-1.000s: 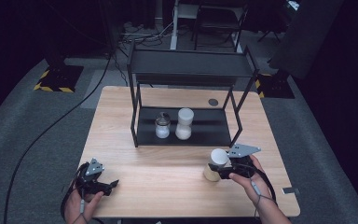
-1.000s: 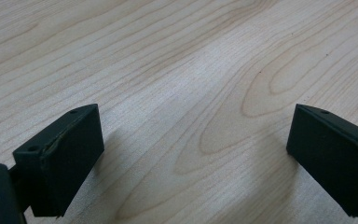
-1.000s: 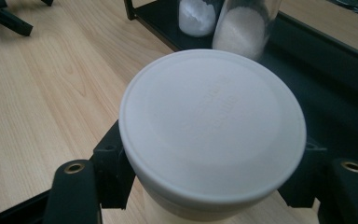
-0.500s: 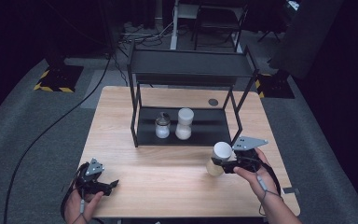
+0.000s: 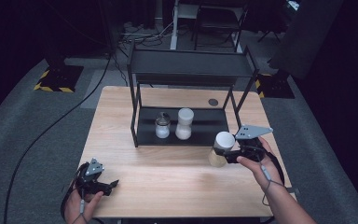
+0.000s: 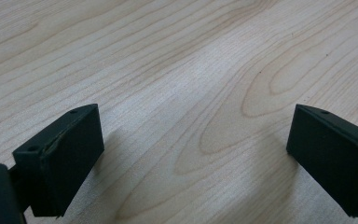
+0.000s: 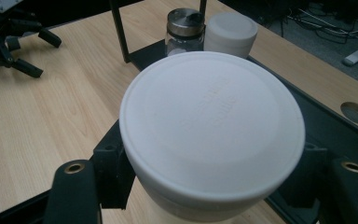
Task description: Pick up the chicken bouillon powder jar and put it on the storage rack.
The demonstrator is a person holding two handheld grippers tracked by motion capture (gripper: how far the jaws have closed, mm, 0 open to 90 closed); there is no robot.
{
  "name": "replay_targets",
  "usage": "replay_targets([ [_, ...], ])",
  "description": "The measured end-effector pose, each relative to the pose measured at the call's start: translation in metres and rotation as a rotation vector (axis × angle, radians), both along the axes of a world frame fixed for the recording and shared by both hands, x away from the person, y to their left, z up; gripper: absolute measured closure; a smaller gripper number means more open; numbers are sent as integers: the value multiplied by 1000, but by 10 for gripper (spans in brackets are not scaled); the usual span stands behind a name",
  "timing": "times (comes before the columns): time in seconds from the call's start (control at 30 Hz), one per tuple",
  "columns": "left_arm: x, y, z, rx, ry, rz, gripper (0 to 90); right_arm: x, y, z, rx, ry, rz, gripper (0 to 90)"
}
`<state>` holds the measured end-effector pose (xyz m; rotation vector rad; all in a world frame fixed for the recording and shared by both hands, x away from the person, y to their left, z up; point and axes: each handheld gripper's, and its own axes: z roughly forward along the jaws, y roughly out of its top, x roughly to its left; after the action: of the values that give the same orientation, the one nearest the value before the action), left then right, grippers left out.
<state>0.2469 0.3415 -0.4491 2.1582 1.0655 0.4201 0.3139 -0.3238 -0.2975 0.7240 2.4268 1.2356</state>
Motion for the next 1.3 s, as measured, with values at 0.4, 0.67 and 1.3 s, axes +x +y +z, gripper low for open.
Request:
replay_targets([
  [0.4, 0, 0, 0, 0, 0, 2, 32, 22, 6, 22, -8, -35, -11, 335],
  [0.67, 0, 0, 0, 0, 0, 2, 32, 38, 11, 32, -8, -62, -29, 334],
  [1.3, 0, 0, 0, 1, 1, 3, 32, 90, 25, 6, 1, -32, -66, 334],
])
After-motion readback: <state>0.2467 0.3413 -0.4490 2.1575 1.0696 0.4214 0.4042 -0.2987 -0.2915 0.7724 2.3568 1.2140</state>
